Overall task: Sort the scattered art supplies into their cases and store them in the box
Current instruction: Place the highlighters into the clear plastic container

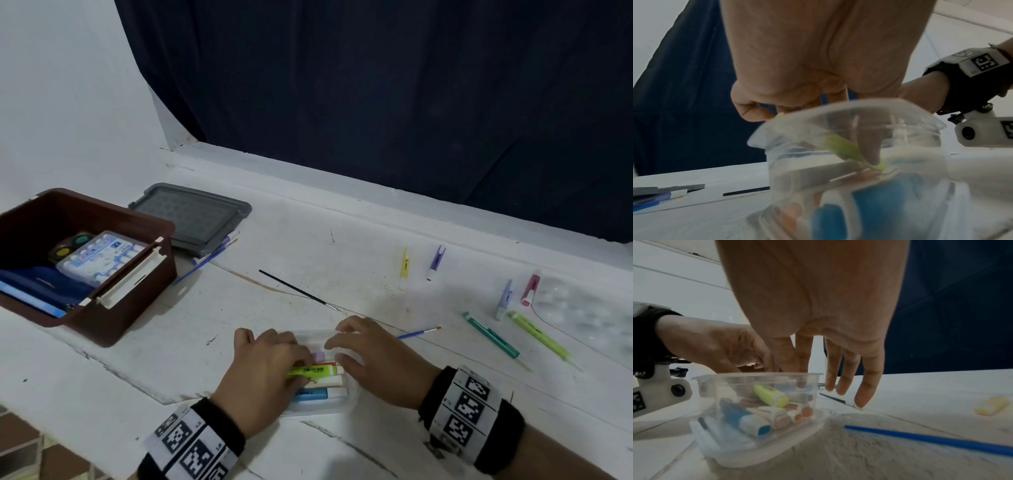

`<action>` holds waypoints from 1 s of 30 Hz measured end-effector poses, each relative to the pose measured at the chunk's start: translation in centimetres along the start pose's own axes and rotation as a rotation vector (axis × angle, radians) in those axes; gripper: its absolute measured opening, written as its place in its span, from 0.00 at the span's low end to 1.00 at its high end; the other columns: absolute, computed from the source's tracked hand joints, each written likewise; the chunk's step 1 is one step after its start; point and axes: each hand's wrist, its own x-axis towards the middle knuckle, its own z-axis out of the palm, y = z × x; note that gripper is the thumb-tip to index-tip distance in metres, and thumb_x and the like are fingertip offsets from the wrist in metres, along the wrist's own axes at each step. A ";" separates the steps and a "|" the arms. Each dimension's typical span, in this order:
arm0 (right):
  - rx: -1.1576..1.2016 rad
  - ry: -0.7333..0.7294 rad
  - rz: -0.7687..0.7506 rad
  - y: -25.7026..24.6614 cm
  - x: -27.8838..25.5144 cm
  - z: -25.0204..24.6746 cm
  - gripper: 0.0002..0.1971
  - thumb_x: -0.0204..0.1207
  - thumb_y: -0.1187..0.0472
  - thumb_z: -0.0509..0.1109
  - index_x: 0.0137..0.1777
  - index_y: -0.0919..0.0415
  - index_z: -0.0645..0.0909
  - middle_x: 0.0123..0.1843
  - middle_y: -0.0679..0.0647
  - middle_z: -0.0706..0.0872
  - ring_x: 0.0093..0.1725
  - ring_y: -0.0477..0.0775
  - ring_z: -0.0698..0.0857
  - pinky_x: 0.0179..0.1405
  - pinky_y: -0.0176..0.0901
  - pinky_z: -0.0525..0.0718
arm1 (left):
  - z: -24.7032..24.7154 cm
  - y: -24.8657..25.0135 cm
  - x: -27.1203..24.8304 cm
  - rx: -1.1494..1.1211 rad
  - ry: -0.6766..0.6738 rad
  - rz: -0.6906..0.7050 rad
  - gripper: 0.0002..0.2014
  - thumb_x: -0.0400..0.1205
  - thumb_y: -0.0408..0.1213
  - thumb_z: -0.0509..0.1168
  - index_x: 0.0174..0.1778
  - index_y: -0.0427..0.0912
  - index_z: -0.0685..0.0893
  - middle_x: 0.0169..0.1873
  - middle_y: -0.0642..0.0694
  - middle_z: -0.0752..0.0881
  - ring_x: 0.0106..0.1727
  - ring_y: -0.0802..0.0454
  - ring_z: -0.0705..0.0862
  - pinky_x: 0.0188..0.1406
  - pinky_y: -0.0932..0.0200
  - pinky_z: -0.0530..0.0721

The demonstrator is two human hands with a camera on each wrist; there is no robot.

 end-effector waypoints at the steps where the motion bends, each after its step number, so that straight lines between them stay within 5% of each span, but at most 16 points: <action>1: 0.007 -0.023 -0.007 0.2 0.2 0.3 0.15 0.87 0.52 0.59 0.70 0.46 0.79 0.68 0.45 0.76 0.68 0.45 0.70 0.70 0.45 0.73 | 0.0 0.1 0.1 -0.004 -0.004 0.003 0.10 0.77 0.50 0.71 0.54 0.62 0.86 0.46 0.62 0.84 0.51 0.58 0.80 0.41 0.49 0.54; 4: 0.028 -0.009 -0.024 0.9 0.6 0.9 0.14 0.86 0.53 0.60 0.67 0.48 0.80 0.63 0.47 0.80 0.63 0.46 0.74 0.65 0.45 0.75 | 0.4 -0.1 0.4 0.026 -0.027 -0.008 0.12 0.67 0.49 0.76 0.44 0.62 0.85 0.37 0.61 0.82 0.42 0.56 0.83 0.39 0.52 0.56; 14: 0.071 0.037 -0.043 0.8 0.7 0.9 0.13 0.85 0.55 0.62 0.66 0.51 0.82 0.61 0.49 0.81 0.60 0.47 0.79 0.61 0.44 0.79 | 0.8 -0.3 1.0 0.066 -0.039 -0.019 0.20 0.59 0.52 0.83 0.39 0.59 0.78 0.32 0.60 0.79 0.33 0.56 0.82 0.38 0.54 0.61; 19: 0.086 0.018 -0.049 0.8 0.7 0.4 0.14 0.82 0.54 0.65 0.66 0.51 0.82 0.60 0.49 0.83 0.58 0.47 0.80 0.60 0.44 0.80 | 0.0 0.1 1.4 0.044 -0.046 -0.030 0.14 0.71 0.53 0.77 0.47 0.57 0.81 0.39 0.59 0.80 0.44 0.55 0.81 0.43 0.51 0.60; 25: 0.154 0.035 -0.050 1.4 0.8 -1.2 0.12 0.81 0.49 0.68 0.63 0.47 0.83 0.55 0.47 0.86 0.54 0.42 0.82 0.56 0.42 0.81 | -1.3 -1.2 0.9 -0.123 0.033 -0.044 0.17 0.75 0.68 0.63 0.47 0.61 0.81 0.39 0.63 0.81 0.41 0.68 0.77 0.48 0.51 0.66; 27: 0.212 0.100 -0.032 1.6 1.0 -1.7 0.10 0.80 0.49 0.69 0.58 0.46 0.85 0.51 0.45 0.87 0.50 0.40 0.84 0.52 0.40 0.82 | -1.8 -1.8 0.9 -0.157 0.045 -0.047 0.18 0.77 0.69 0.57 0.48 0.62 0.81 0.40 0.64 0.81 0.43 0.68 0.78 0.49 0.53 0.67; 30: 0.261 0.289 0.064 2.9 1.8 -3.1 0.04 0.79 0.54 0.69 0.48 0.49 0.86 0.43 0.44 0.88 0.44 0.42 0.86 0.47 0.44 0.85 | -2.0 -2.7 1.0 -0.150 0.021 -0.035 0.09 0.80 0.62 0.63 0.52 0.66 0.81 0.43 0.67 0.79 0.48 0.69 0.77 0.50 0.54 0.70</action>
